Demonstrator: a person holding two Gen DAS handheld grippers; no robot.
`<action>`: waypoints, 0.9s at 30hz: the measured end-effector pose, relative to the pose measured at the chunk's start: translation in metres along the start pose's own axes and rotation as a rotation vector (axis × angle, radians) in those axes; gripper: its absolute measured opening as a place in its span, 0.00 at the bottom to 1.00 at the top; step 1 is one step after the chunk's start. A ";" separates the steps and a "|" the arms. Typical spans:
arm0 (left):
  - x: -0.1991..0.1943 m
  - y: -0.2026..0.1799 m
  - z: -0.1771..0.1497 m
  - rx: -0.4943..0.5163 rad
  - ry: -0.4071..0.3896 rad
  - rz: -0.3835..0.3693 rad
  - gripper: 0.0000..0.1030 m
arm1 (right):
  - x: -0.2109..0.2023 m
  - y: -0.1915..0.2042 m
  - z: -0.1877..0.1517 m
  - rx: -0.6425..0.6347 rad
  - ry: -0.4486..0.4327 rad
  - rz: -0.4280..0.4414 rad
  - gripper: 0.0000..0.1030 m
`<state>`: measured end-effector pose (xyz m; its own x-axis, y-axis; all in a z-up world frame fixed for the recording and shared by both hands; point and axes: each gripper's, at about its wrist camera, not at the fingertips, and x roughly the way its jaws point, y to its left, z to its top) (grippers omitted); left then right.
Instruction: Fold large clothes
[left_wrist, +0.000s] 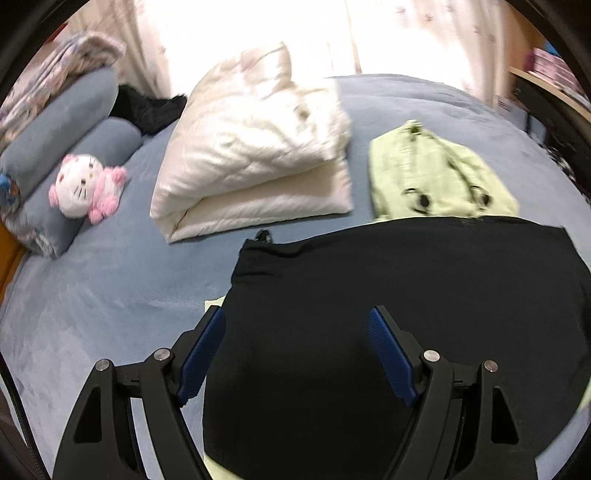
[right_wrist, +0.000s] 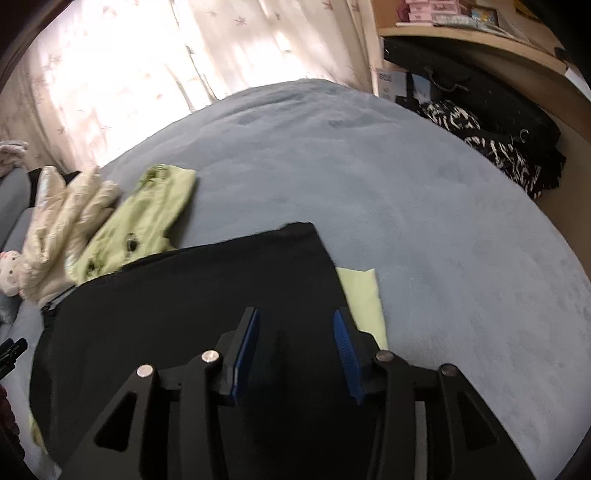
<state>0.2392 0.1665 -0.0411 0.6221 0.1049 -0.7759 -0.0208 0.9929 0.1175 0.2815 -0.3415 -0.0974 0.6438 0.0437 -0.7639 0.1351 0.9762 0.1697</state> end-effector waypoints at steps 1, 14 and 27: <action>-0.010 -0.004 -0.001 0.014 -0.006 -0.004 0.76 | -0.007 0.005 0.000 -0.010 0.000 0.007 0.41; -0.067 -0.040 0.016 0.097 0.046 -0.105 0.76 | -0.072 0.080 0.017 -0.175 0.001 0.177 0.48; -0.008 -0.066 0.101 0.084 0.100 -0.158 0.76 | -0.040 0.134 0.100 -0.217 0.021 0.246 0.59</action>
<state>0.3142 0.0938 0.0201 0.5315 -0.0427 -0.8460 0.1389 0.9896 0.0373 0.3490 -0.2335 0.0178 0.6215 0.2863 -0.7292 -0.1880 0.9581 0.2159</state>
